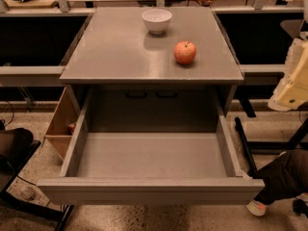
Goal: Close top drawer
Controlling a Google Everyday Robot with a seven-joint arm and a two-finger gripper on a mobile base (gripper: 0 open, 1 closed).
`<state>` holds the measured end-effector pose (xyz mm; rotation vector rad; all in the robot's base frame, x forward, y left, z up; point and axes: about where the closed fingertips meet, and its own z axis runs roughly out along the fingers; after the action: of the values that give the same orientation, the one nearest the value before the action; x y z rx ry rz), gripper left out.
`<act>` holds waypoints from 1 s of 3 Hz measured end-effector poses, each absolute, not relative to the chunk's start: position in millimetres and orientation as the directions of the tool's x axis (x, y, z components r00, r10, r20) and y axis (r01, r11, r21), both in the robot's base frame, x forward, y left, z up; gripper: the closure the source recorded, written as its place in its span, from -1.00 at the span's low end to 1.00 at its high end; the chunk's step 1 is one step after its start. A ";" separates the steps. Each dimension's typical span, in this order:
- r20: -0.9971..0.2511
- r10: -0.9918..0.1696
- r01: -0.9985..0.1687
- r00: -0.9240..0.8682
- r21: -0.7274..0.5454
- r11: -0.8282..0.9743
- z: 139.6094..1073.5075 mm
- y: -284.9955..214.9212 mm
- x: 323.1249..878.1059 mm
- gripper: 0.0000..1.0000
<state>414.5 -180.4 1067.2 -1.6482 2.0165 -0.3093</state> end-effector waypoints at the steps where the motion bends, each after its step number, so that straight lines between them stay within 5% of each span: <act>1: -0.247 -0.963 -0.837 -0.107 -0.501 0.222 1070.9 -169.3 413.0 -1.00; 3: -0.285 -0.952 -0.851 -0.113 -0.466 0.241 1018.1 -144.0 383.9 -0.44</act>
Offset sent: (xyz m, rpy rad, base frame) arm -0.0307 0.0322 -0.1470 0.0728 0.1656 -0.0017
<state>383.9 -144.0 1018.1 -1.6415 1.9956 -0.2519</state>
